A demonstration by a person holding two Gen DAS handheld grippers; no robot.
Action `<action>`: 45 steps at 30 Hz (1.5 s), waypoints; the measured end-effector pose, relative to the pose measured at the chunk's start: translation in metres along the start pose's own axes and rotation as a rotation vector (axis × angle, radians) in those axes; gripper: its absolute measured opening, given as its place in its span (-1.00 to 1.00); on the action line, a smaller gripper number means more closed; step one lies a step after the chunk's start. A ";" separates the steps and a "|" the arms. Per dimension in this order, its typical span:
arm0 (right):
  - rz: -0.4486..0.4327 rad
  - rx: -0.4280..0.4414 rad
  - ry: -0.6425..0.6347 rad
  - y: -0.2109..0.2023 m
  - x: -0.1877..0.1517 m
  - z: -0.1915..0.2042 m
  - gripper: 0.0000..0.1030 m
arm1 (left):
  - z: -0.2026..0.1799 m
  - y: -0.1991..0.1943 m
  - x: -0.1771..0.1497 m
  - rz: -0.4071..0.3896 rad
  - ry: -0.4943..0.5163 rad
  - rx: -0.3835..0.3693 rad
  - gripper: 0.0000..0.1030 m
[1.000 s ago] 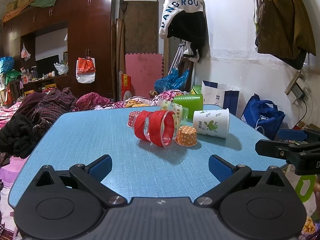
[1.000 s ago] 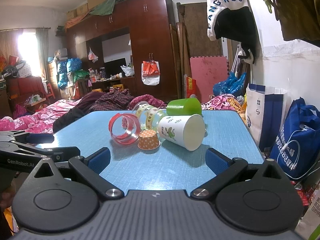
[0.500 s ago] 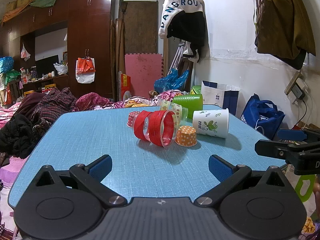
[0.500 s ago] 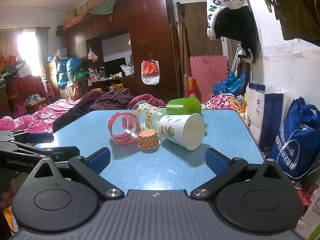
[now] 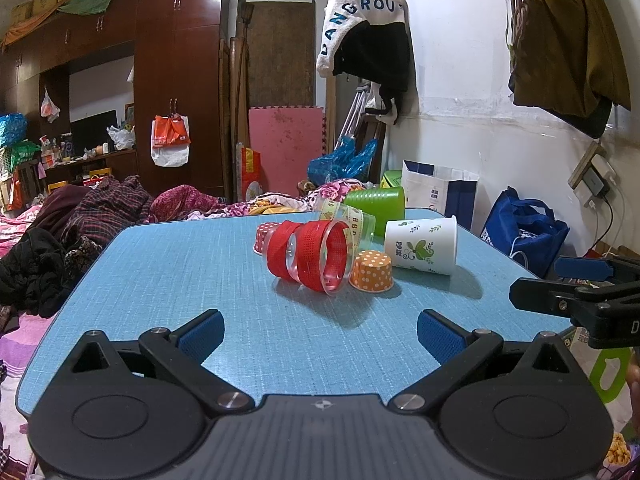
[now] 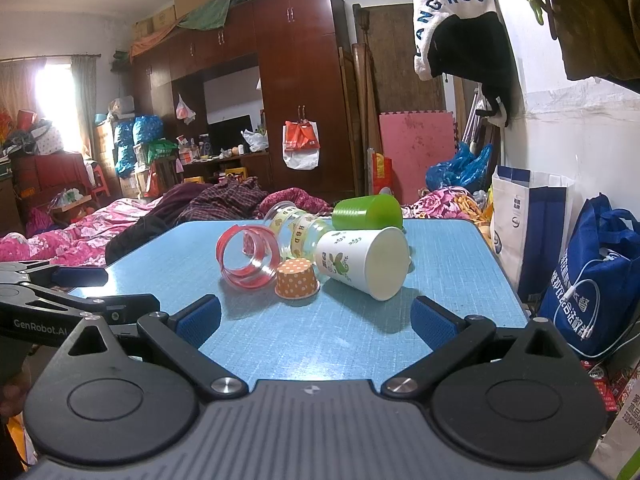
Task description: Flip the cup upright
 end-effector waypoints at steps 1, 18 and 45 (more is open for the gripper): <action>0.001 0.000 0.001 0.000 0.000 0.000 0.98 | 0.000 0.000 0.000 -0.001 0.000 -0.001 1.00; 0.003 0.001 0.001 0.000 0.000 -0.001 0.98 | 0.000 0.001 -0.001 0.005 0.000 -0.002 1.00; 0.081 0.020 0.063 0.028 -0.009 -0.007 0.98 | 0.069 0.073 0.041 0.074 0.078 -0.054 1.00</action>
Point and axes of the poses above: each gripper's, at about its wrist camera, not at the fingertips, and y roughly the way its jaws point, z to its left, x to its top, the point moved 1 cm from there along y, roughly the way its jaws point, and after that the axes turned 4 degrees about -x, right-handed, at the moved point
